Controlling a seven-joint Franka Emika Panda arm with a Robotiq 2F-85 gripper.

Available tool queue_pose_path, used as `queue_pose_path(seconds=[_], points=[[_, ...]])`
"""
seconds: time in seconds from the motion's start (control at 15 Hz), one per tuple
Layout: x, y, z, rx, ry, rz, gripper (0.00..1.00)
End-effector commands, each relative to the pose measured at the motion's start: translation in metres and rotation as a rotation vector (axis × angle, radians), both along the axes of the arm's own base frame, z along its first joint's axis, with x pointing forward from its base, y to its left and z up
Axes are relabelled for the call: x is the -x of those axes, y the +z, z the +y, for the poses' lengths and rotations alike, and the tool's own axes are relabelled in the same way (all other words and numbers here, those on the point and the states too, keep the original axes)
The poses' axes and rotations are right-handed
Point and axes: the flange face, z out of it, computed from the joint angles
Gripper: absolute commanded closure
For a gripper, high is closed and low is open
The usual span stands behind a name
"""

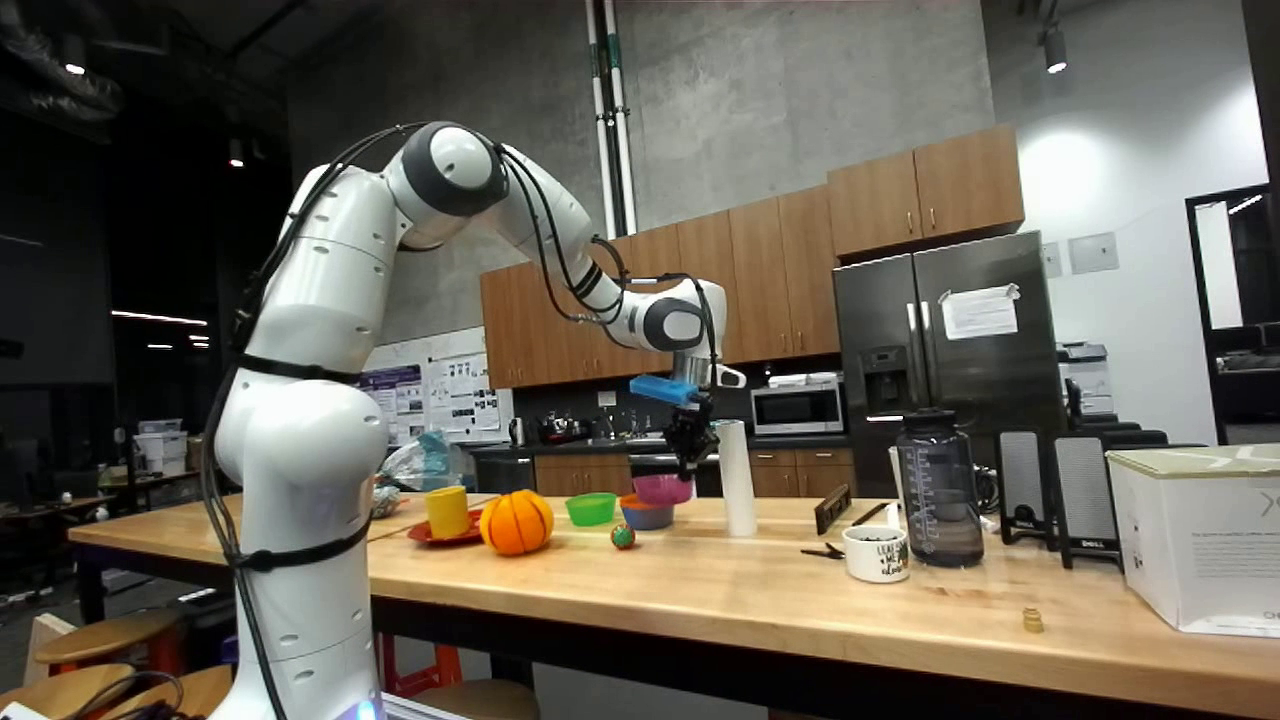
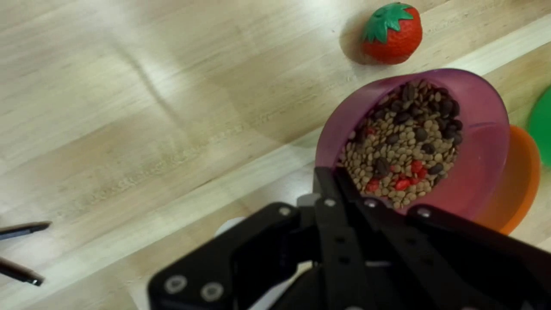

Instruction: Remove the pink bowl from the stacked bowl

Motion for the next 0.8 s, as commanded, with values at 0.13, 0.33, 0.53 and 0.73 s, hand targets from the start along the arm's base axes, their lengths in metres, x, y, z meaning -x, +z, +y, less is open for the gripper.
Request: queue_pose_path(seconds=[0.13, 0.33, 0.53, 0.73], points=[[0.019, -0.005, -0.015, 0.027, -0.014, 0.024, 0.99], [0.022, -0.016, -0.017, 0.05, -0.018, 0.04, 0.99], [0.026, -0.025, -0.021, 0.071, -0.018, 0.054, 0.99], [0.029, -0.036, -0.023, 0.079, -0.014, 0.072, 0.99]])
